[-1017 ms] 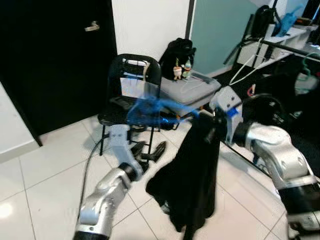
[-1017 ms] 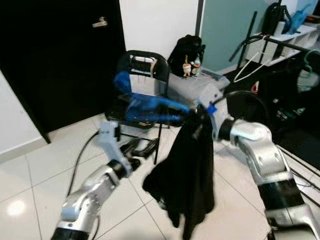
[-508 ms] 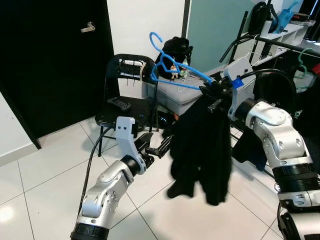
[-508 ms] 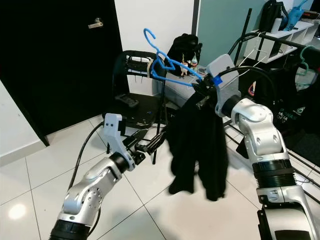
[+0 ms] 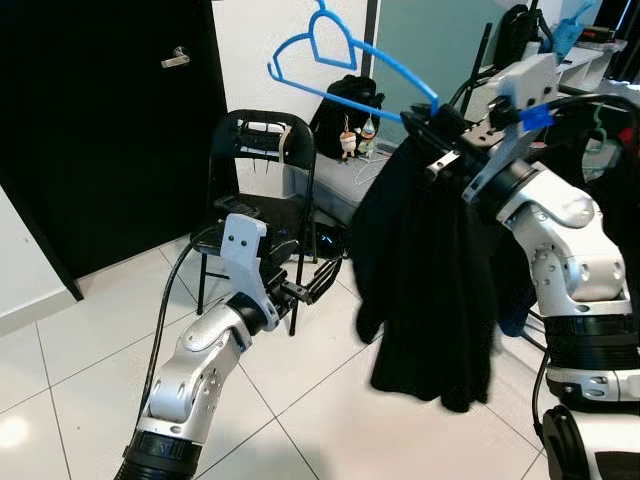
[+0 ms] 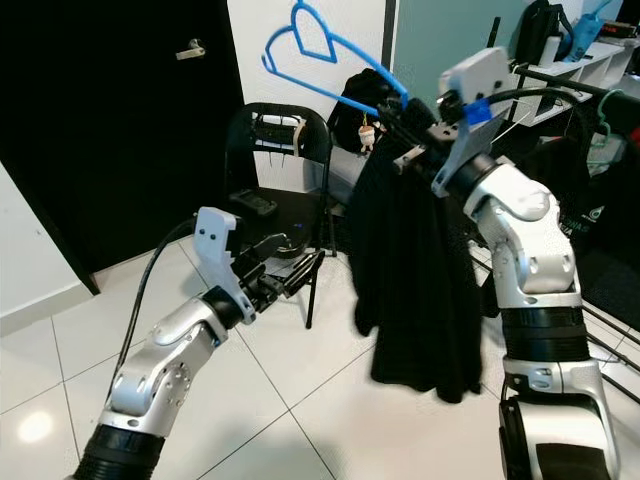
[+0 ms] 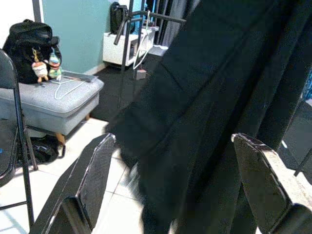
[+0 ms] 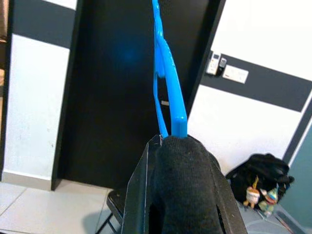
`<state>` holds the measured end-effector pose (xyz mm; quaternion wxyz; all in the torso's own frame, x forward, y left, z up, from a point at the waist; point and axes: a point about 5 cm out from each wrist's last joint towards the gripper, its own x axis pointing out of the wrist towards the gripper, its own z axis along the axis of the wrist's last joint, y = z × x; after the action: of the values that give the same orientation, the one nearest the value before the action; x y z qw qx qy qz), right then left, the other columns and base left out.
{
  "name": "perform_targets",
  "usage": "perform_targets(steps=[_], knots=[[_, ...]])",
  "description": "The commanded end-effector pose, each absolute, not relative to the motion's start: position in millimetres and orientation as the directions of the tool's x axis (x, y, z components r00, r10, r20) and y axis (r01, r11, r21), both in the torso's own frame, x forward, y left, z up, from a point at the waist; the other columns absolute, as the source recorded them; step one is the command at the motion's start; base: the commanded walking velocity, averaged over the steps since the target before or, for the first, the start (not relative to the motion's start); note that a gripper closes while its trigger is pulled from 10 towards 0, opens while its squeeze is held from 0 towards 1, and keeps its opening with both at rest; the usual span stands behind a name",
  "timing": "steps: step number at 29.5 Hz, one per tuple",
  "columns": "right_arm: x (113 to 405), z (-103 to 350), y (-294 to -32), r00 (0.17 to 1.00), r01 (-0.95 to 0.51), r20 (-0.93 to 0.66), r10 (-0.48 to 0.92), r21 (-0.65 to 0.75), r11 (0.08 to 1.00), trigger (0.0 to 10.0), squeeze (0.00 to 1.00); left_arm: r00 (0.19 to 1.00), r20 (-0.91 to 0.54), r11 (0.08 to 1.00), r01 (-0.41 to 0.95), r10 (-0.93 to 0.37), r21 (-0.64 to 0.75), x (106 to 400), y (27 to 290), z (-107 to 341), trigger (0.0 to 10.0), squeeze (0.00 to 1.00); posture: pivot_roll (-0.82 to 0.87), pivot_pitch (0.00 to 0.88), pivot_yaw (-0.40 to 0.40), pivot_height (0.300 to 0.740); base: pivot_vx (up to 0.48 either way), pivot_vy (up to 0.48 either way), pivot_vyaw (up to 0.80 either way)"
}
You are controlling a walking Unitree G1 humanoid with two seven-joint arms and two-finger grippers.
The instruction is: Hang hanger
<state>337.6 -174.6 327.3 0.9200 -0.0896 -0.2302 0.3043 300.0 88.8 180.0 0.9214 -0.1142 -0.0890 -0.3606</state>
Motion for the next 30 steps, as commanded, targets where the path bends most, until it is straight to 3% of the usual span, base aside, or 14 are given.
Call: perform_targets(steps=[1,2,7,15,30], knots=[[328,343,-175,0.660,-0.528,0.434,0.614,-0.313,0.789,10.0,0.00,0.695,0.236,0.683,0.716,-0.679,-0.145,296,87,176,10.0,0.00,-0.10,0.000,0.019,0.740,0.000,0.000,0.00],[323,348,-176,0.634,-0.546,0.456,0.625,-0.309,0.779,10.0,0.00,0.657,0.233,0.643,0.752,-0.717,-0.143,291,82,173,10.0,0.00,-0.10,0.000,0.020,0.740,0.000,0.000,0.00],[314,358,-176,0.586,-0.575,0.486,0.648,-0.314,0.755,10.0,0.00,0.623,0.221,0.607,0.782,-0.750,-0.143,286,76,167,10.0,0.00,-0.11,0.000,0.021,0.740,0.000,0.000,0.00],[295,374,-168,0.463,-0.658,0.537,0.705,-0.324,0.679,10.0,0.00,0.684,0.149,0.672,0.729,-0.714,-0.129,289,80,146,10.0,0.00,-0.13,0.000,0.028,0.740,0.000,0.000,0.00],[270,387,-167,0.356,-0.730,0.562,0.746,-0.332,0.598,10.0,0.00,0.706,0.220,0.673,0.709,-0.673,-0.214,289,92,150,10.0,0.00,-0.14,0.000,0.032,0.740,0.000,0.000,0.00]])
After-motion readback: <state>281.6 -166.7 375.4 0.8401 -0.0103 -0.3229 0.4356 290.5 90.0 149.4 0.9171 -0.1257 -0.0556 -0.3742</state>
